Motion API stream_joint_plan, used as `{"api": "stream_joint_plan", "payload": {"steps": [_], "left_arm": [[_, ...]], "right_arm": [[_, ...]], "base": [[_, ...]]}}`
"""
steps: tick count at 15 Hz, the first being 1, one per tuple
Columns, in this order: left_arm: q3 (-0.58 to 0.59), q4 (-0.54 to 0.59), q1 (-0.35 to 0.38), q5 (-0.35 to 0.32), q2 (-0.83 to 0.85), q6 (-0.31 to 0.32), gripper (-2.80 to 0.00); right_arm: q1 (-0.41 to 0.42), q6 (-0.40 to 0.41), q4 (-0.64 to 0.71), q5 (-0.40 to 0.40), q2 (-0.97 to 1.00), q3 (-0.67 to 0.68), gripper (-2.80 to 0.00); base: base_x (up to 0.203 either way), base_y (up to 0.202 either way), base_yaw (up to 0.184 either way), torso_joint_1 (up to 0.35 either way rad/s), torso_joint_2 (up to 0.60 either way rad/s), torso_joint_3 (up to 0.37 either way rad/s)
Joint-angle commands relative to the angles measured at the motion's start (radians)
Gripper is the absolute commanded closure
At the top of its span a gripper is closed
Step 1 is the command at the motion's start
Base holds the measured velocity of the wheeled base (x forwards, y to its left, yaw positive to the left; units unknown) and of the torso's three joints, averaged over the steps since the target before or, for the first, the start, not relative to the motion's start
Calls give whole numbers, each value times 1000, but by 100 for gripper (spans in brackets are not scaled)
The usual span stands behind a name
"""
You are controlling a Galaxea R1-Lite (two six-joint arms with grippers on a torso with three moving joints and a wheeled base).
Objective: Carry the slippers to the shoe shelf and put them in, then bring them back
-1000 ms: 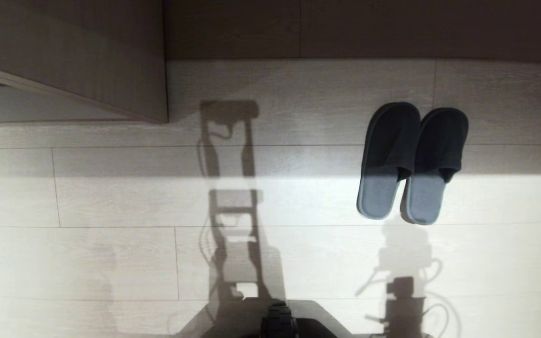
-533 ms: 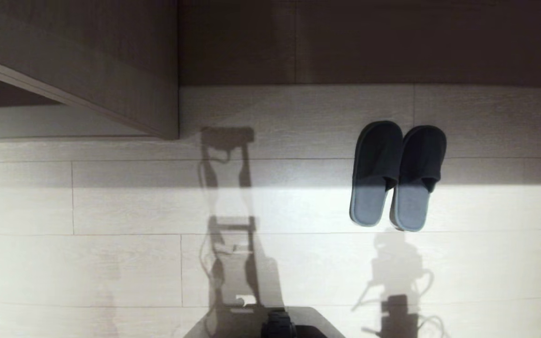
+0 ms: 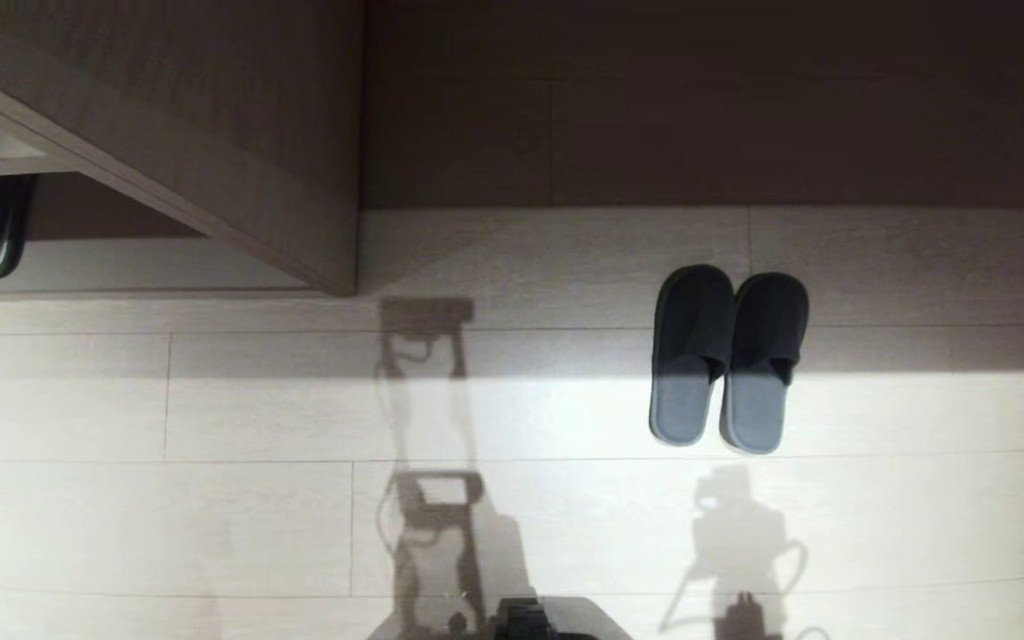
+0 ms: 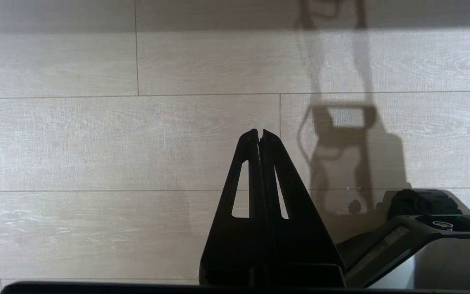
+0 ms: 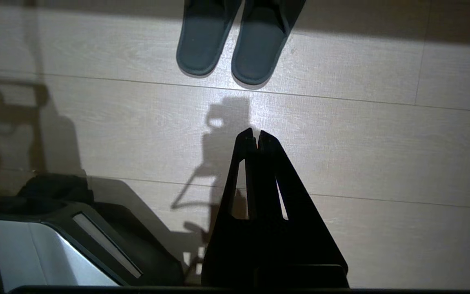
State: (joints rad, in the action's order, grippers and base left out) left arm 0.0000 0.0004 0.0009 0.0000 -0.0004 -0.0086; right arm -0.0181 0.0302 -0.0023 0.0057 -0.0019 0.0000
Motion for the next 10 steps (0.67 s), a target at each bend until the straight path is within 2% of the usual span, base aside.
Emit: {"api": "stream_joint_plan", "payload": {"steps": [1,10], "left_arm": [[0,0,1,0,0,-1,0],[0,0,1,0,0,-1,0]], "right_arm": [[0,2,-1,0,3,0,0],[0,2,-1,0,3,0,0]], "base": [[0,0,0,3,0,205],[0,0,0,3,2,200]]}}
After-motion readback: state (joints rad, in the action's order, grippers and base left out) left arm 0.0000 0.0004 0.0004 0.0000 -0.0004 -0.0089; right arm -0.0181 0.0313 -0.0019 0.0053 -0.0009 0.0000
